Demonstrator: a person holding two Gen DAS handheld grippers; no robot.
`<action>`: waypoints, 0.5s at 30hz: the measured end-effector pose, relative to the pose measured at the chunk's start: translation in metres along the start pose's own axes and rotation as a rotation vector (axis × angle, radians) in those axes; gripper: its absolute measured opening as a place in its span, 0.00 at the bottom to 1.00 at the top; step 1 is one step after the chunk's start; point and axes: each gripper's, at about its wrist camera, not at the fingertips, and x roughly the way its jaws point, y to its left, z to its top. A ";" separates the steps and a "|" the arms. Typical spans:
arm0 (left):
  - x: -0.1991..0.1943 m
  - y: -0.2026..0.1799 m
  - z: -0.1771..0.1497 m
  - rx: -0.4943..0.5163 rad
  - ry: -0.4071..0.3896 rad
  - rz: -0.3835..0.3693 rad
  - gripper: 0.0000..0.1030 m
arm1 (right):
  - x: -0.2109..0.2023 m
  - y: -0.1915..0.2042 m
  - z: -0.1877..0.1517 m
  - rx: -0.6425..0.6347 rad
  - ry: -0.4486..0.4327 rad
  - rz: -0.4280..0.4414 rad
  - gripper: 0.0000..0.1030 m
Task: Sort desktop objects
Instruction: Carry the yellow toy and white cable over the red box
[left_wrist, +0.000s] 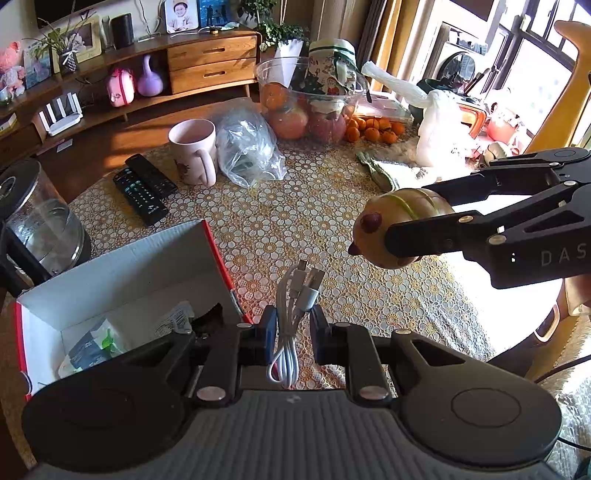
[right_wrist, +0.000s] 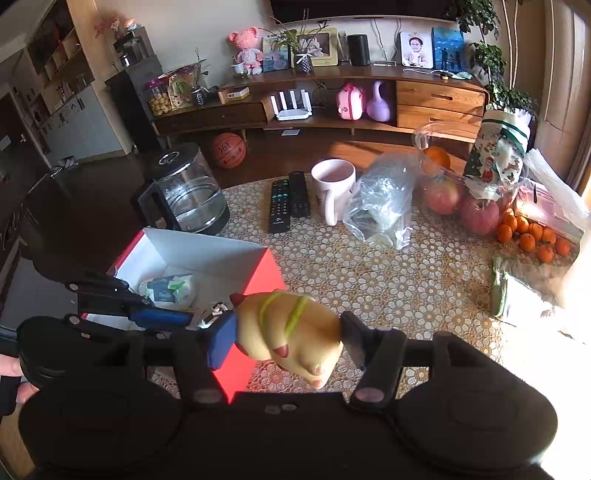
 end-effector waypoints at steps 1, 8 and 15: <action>-0.006 0.004 -0.004 -0.004 -0.003 0.007 0.17 | 0.000 0.007 0.000 -0.010 0.000 0.003 0.59; -0.034 0.040 -0.030 -0.047 -0.020 0.059 0.17 | 0.009 0.058 0.003 -0.079 0.002 0.040 0.59; -0.039 0.078 -0.049 -0.086 -0.020 0.095 0.17 | 0.034 0.096 0.008 -0.113 0.023 0.051 0.59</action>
